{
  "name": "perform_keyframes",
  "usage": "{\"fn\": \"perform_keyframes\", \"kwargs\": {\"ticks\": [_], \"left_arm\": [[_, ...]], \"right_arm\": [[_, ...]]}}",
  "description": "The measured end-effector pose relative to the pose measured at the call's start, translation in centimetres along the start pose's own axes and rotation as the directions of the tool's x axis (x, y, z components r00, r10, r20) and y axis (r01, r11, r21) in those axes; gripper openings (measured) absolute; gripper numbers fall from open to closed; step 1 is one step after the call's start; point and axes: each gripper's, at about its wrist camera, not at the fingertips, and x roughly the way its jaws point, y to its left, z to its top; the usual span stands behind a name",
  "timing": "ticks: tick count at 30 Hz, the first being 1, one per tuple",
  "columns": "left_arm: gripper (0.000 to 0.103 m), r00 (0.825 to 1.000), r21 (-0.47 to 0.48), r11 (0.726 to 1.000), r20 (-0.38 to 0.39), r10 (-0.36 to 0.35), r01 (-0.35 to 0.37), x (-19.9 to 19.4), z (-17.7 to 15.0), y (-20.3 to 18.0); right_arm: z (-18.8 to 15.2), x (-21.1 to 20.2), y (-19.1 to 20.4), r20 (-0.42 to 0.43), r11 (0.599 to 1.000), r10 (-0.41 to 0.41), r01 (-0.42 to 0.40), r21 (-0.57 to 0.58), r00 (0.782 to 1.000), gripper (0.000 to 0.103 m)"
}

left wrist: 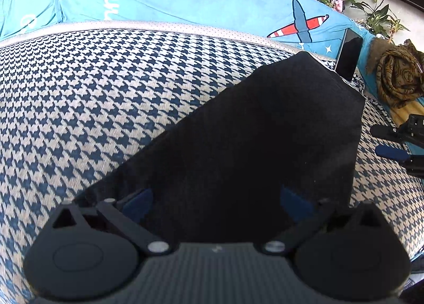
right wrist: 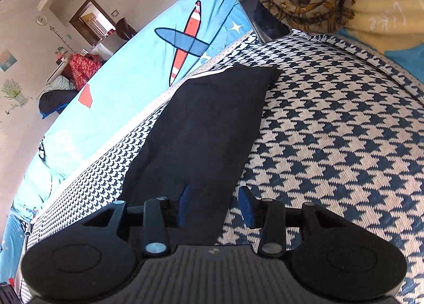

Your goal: Fold clothes

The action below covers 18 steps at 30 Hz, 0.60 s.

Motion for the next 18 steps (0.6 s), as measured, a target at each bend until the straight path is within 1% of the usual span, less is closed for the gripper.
{"fn": "perform_keyframes", "kwargs": {"ticks": [7,14,18], "left_arm": [[0.103,0.999,0.036,0.999,0.021,0.039,-0.04,-0.8,-2.1,-0.9],[0.103,0.993,0.12,0.987,0.049,0.105,-0.11,-0.9,-3.8,-2.6],[0.103,0.993,0.1,0.989,0.06,0.101,-0.106,-1.5,-4.5,-2.6]], "right_arm": [[-2.6,-0.4,0.7,-0.046,0.999,0.012,-0.014,-0.035,0.999,0.042],[-3.8,0.0,0.9,-0.086,0.999,0.017,-0.021,-0.039,0.996,0.042],[-4.5,0.0,1.1,-0.093,0.999,0.014,-0.018,-0.042,0.996,0.042]]}}
